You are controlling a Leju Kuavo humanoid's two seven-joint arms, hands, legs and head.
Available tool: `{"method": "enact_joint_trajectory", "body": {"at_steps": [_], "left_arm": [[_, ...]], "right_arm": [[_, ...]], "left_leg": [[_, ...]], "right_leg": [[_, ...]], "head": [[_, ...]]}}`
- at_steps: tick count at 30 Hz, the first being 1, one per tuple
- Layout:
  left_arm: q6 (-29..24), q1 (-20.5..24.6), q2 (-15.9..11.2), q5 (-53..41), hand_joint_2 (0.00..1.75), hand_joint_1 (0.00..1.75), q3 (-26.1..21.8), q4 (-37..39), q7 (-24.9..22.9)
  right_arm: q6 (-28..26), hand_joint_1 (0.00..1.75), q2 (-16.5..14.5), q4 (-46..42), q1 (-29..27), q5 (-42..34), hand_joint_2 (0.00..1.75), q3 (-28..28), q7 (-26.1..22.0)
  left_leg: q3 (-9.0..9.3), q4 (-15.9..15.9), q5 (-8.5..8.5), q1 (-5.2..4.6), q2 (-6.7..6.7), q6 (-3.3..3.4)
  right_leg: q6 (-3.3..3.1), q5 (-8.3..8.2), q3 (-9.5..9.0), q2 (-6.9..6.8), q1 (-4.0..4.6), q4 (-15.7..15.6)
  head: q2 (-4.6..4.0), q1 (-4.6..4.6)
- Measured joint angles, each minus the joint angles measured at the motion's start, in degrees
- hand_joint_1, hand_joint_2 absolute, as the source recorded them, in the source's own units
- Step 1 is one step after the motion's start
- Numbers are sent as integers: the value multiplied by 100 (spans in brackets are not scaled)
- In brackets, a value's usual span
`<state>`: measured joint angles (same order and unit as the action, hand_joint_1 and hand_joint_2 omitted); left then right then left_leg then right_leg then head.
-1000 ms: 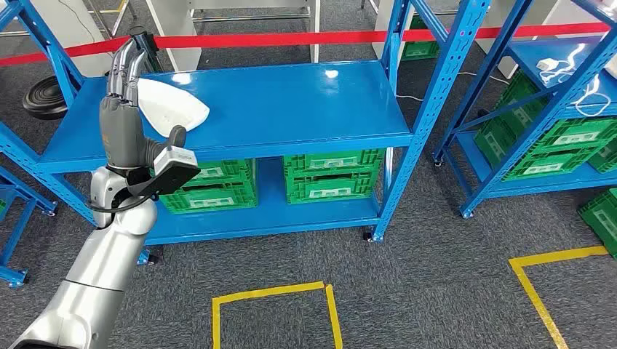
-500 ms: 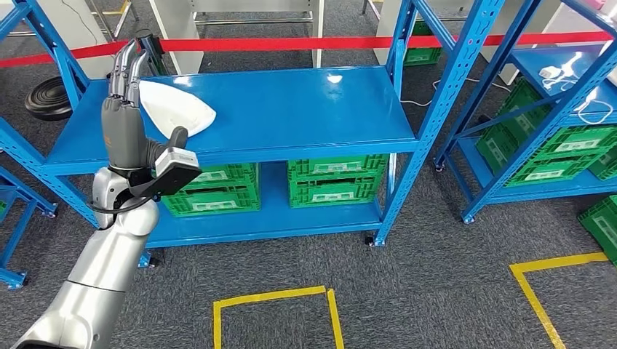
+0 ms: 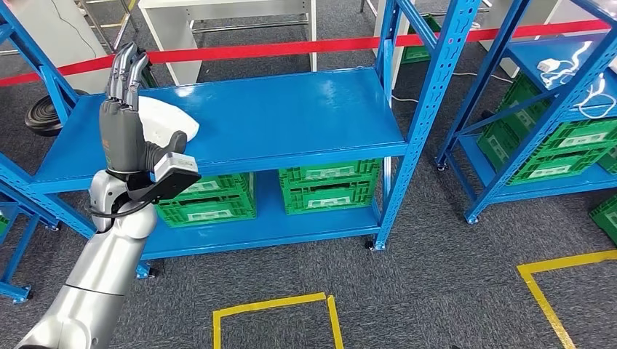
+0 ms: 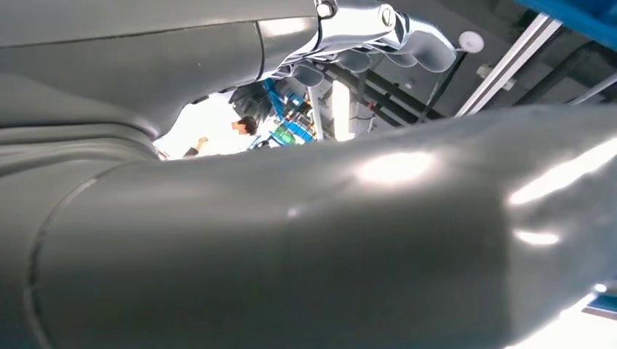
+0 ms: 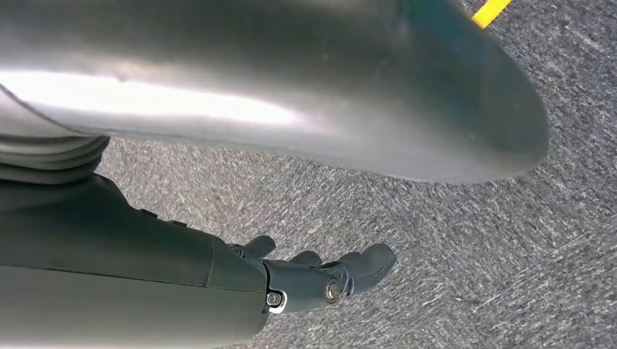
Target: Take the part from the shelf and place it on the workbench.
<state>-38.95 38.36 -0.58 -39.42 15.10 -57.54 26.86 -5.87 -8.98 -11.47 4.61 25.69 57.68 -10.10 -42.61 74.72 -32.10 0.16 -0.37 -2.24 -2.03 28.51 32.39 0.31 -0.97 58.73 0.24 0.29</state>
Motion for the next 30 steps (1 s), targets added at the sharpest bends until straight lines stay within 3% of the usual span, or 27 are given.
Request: {"method": "enact_joint_trajectory", "body": {"at_steps": [1, 3, 5, 10, 14, 16, 17, 18, 19, 20, 21, 23, 26, 28, 30], "left_arm": [[1, -10, -5, 3, 0, 0, 0, -1, 5], [2, -14, -12, 9, 0, 0, 0, -6, 15], [3, -11, -13, 11, 0, 0, 0, -5, 27], [3, -4, -19, 11, 0, 0, -4, 19, 41], [2, -1, -18, 10, 0, 0, -4, 22, 43], [-7, 20, -16, 9, 0, 0, -4, 34, 60], [-11, 33, -15, 9, 0, 0, -4, 52, 72], [-15, 49, -14, 8, 0, 0, -4, 77, 86], [-15, 55, -12, 8, 0, 0, -4, 98, 93], [-15, 64, -11, 8, 0, 0, -4, 119, 99], [-15, 72, -10, 9, 0, 0, -3, 128, 101], [-15, 81, -9, 10, 0, 0, -3, 130, 101], [-16, 92, -9, 10, 0, 0, -1, 115, 102], [-17, 102, -9, 10, 0, 0, 1, 105, 98], [-17, 74, -9, -10, 0, 0, 3, 100, 72]], "right_arm": [[-1, 0, 0, 0, -2, 1, 0, 0, 6], [-6, 0, 0, 0, -3, 0, 0, 0, 22], [-14, 0, 0, 0, 11, -2, 0, 0, 39], [-22, 0, 3, 0, 27, -10, 0, 2, 51], [-23, 0, 6, 0, 27, -11, 0, 2, 51], [-20, 0, 10, 0, 31, -16, 0, 2, 48], [-15, 0, 12, 0, 32, -23, 0, 2, 46], [-9, 0, 14, 0, 30, -28, 0, 3, 45], [-4, 0, 14, 0, 25, -32, 0, 4, 46], [2, 0, 15, 0, 21, -36, 0, 5, 47], [5, 0, 16, 0, 21, -36, 0, 7, 48], [9, 0, 17, 0, 26, -36, 0, 7, 50], [21, 0, 7, 0, 28, -39, 0, 8, 40], [39, 0, 2, 0, 30, -44, 0, 9, 28], [62, 0, 1, 0, 29, -47, 0, 9, 22]], "left_leg": [[28, -172, 200, 10, 3, -1], [311, -918, 684, 17, 8, 16], [544, -1450, 860, -4, 8, 55], [628, -1615, 769, -9, -15, 197], [646, -1631, 769, 4, -15, 210], [692, -1647, 741, 8, -9, 257], [730, -1651, 708, 2, -6, 291], [817, -1645, 633, -8, -8, 315], [889, -1633, 561, -16, -10, 313], [959, -1613, 481, -35, -16, 297], [1016, -1599, 417, -45, -24, 265], [1033, -1607, 380, -57, -30, 202], [1007, -1506, 292, -49, -21, 100], [733, -983, 64, -23, -8, 35], [288, -256, -167, 9, -1, -7]], "right_leg": [[8, 34, -44, 4, -3, 1], [42, 114, -144, 10, -10, -2], [101, 172, -174, 9, -3, -5], [240, 226, -189, 0, 11, -54], [251, 242, -193, 0, 7, -47], [264, 347, -70, -5, 5, 226], [272, 474, 183, -7, 5, 651], [258, 342, 374, -10, 10, 786], [231, 143, 483, -12, 17, 712], [205, -45, 552, -14, 32, 585], [176, -304, 441, -14, 44, 189], [149, -272, 370, -8, 64, 65], [72, -260, 295, -3, 24, 6], [23, -234, 228, -6, 3, -25], [1, -184, 180, -5, -2, -26]], "head": [[0, 0], [0, 0], [0, -5], [0, -3], [0, -5], [0, 9], [0, 17], [0, 25], [0, 27], [0, 27], [0, 25], [0, 20], [0, 2], [0, -25], [0, -35]]}}
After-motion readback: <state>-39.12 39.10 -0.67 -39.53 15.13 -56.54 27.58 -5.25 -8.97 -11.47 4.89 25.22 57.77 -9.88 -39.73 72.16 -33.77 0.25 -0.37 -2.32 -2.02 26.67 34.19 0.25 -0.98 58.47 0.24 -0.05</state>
